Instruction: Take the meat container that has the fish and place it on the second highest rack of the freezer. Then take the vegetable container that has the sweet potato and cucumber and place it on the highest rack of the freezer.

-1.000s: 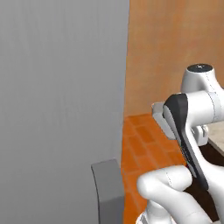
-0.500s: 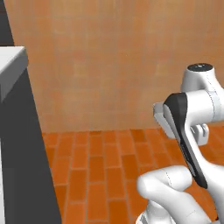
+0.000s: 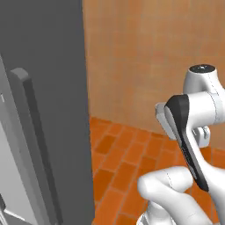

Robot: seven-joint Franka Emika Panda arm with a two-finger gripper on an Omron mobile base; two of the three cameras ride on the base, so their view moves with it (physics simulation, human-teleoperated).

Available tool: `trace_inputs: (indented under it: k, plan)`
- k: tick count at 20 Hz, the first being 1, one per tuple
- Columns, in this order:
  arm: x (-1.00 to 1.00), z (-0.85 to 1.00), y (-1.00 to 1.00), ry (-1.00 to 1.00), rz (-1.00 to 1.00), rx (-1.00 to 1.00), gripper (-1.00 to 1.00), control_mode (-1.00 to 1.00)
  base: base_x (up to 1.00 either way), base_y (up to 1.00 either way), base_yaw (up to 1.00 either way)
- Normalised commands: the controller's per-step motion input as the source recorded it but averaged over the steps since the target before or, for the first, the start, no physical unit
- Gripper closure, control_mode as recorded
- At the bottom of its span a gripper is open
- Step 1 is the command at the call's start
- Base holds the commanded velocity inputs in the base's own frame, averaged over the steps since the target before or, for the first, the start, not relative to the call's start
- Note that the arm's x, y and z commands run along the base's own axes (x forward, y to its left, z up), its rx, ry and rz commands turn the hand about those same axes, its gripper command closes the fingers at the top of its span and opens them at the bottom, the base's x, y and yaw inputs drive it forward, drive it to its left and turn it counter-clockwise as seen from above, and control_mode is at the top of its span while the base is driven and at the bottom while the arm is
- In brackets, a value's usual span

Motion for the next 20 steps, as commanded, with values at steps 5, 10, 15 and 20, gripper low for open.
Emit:
trace_inputs:
  k: [5, 10, 15, 20]
  plan:
    - [0.0, 0.0, 0.0, 0.0, 0.0, 0.0, 1.0, 1.0, 0.11, -0.23, 0.85]
    - [0.0, 0.0, 0.0, 0.0, 0.0, 0.0, 1.0, 1.0, 0.11, -0.26, 0.85]
    - [0.0, 0.0, 0.0, 0.0, 0.0, 0.0, 1.0, 1.0, 0.25, -0.19, 0.83]
    - [0.0, 0.0, 0.0, 0.0, 0.0, 0.0, 1.0, 1.0, 0.18, -0.03, 0.79]
